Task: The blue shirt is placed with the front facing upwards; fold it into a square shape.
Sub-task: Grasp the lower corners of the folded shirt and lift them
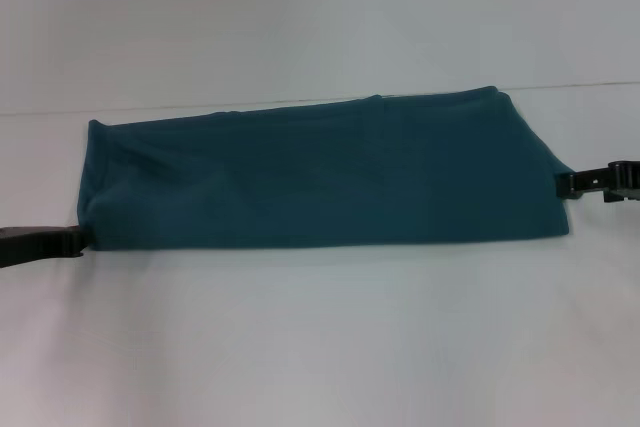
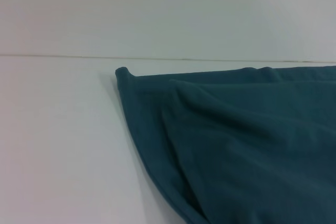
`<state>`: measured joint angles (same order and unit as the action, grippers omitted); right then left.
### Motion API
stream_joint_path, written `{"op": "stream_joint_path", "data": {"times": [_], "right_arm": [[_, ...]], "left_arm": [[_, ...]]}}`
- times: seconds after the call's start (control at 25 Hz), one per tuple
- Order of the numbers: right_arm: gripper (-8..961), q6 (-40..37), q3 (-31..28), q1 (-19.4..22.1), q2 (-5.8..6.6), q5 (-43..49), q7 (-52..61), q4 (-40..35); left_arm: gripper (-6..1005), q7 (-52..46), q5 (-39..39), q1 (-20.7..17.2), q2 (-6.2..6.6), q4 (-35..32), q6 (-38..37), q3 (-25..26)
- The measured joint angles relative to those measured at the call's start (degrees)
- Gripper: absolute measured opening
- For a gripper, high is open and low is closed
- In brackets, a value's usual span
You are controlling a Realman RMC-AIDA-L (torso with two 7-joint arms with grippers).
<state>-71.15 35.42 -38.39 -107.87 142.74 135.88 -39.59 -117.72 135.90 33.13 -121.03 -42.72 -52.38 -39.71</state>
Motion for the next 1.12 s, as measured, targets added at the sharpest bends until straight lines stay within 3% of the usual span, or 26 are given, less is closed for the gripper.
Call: {"op": "stream_joint_path", "data": {"times": [0.44, 1.12], "right_arm": [[894, 1.5, 0.7, 0.0, -0.15, 1.7, 0.0, 2.8], [831, 6.4, 1.7, -0.2, -2.37, 1.7, -1.3, 4.1]], "left_arm": [[18, 0.0, -0.5, 0.5, -0.33, -0.3, -0.3, 0.2], [17, 0.0, -1.1, 0.8, -0.80, -1.4, -1.6, 0.0]]}}
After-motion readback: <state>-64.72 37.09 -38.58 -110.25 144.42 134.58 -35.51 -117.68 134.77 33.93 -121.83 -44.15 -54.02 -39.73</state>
